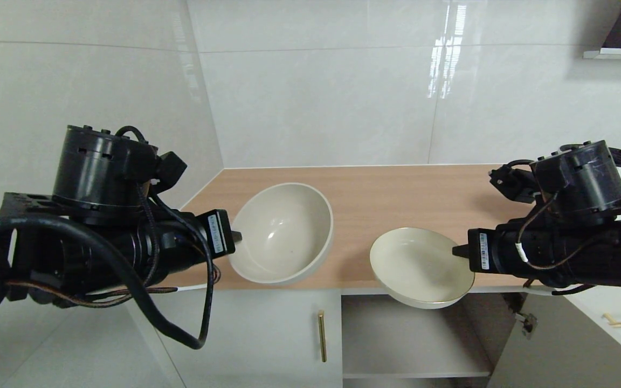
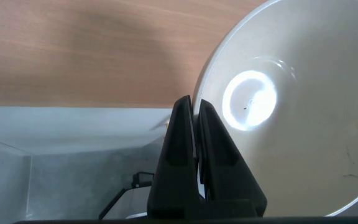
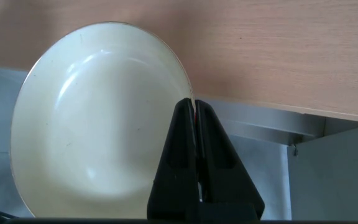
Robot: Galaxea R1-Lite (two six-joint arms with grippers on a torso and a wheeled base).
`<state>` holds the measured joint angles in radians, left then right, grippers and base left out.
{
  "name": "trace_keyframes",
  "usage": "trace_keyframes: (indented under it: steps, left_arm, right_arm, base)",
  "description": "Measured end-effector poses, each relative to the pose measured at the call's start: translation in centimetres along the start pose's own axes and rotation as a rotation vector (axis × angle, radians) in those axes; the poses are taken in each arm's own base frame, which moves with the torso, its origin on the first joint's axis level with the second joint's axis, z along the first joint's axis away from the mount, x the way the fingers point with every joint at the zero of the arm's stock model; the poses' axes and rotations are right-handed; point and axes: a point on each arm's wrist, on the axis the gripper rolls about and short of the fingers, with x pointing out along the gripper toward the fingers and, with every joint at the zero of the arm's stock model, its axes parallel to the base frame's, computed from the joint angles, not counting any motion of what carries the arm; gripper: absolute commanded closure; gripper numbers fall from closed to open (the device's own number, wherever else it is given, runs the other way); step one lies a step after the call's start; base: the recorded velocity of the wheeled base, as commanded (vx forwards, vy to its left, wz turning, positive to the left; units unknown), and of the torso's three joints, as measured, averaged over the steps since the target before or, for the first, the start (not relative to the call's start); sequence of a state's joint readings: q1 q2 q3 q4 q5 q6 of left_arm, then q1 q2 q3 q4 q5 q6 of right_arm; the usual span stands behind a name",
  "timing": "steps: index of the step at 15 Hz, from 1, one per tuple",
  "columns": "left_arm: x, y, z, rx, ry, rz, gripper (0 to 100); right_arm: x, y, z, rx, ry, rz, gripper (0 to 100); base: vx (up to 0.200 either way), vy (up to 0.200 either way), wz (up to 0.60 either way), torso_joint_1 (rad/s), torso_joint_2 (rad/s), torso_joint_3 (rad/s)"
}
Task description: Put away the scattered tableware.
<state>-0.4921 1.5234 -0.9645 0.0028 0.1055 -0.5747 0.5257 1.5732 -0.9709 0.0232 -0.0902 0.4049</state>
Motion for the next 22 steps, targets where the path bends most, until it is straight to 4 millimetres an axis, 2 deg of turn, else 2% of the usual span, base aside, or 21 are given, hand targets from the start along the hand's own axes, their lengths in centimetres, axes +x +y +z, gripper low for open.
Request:
trace_keyframes:
  steps: [16, 18, 20, 22]
  left_arm:
    - [0.0, -0.1, 0.1, 0.000, -0.002, -0.006, 100]
    - [-0.1, 0.0, 0.0, 0.001, 0.008, -0.010, 100]
    - [-0.4, 0.0, -0.2, 0.020, 0.035, -0.058, 100]
    - [-1.7, 0.1, -0.6, 0.080, 0.078, -0.169, 100]
  right_arm:
    - [0.3, 0.0, -0.3, -0.006, 0.014, -0.005, 100]
    - [0.2, -0.1, -0.7, -0.066, 0.026, -0.002, 100]
    - [0.2, -0.3, -1.2, -0.087, 0.042, -0.002, 100]
    - [0.4, -0.3, -1.4, -0.091, 0.053, -0.004, 100]
  base:
    - [0.000, 0.000, 0.00, -0.170, 0.44, 0.272]
    - [0.000, 0.000, 0.00, -0.124, 0.45, 0.325]
    - [0.000, 0.000, 0.00, -0.051, 0.21, 0.151]
    - [0.000, 0.000, 0.00, -0.017, 0.08, 0.041]
